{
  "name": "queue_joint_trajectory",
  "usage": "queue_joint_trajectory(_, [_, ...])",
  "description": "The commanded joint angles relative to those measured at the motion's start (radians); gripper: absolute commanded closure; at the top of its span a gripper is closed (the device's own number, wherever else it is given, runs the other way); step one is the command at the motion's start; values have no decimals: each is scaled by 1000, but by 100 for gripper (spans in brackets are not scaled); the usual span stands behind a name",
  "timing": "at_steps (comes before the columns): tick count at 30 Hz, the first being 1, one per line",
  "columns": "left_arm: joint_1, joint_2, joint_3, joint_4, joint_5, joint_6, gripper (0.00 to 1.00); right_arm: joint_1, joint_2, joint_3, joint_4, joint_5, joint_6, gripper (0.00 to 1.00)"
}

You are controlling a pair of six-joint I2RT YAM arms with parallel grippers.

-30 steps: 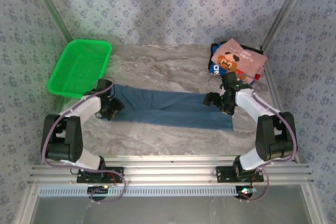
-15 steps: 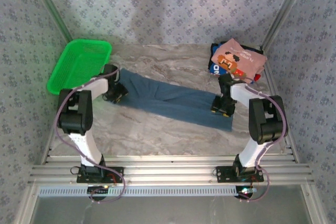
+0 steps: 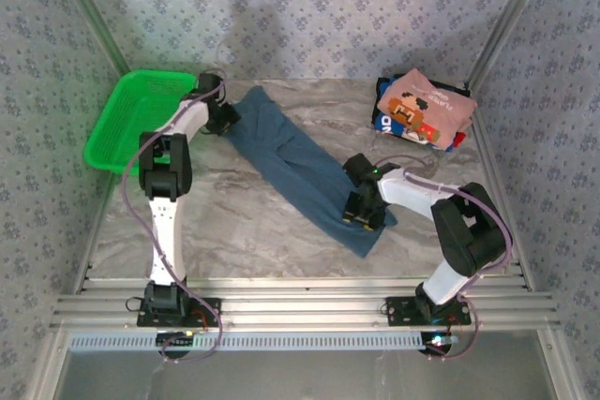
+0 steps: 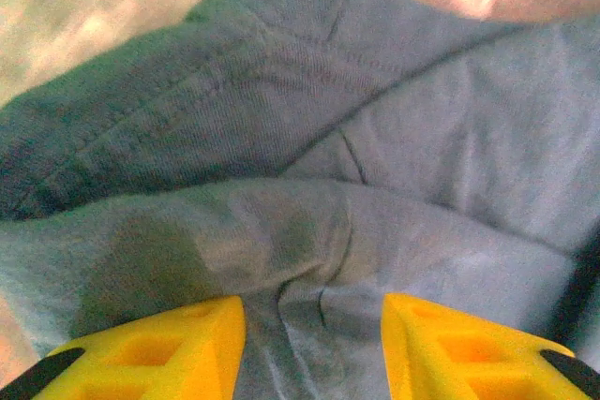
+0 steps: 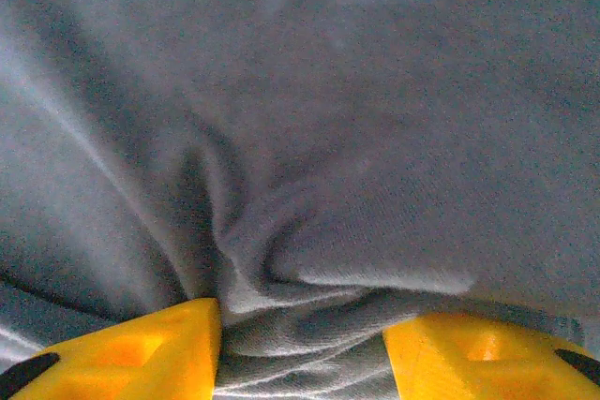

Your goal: Fold and stack the t-shirts

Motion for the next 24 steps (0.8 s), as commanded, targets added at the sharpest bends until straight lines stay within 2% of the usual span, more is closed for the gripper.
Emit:
queue_joint_trajectory(1, [6,169,181,-118,67,12,56,95,75,-37,109,-153,234,48])
queue_joint_trajectory(6, [-7,422,624,-294,124,12,58,249,179,39,257,-207,454,47])
queue_joint_trajectory(8, [-5,485,729,-313,136,-7,59,308,214,80,294,-208,544,46])
queue_joint_trajectory(13, [0,503,735,-238,193,-40,58,410,265,192,386,-185,721,42])
queue_joint_trajectory(16, [3,487,735,-222,265,-48,51,451,287,271,400,-216,749,39])
queue_joint_trajectory(20, [3,398,735,-225,319,-37,42,463,233,369,287,-254,680,31])
queue_joint_trajectory(24, [18,246,733,-281,348,-2,38,406,69,384,121,-273,519,26])
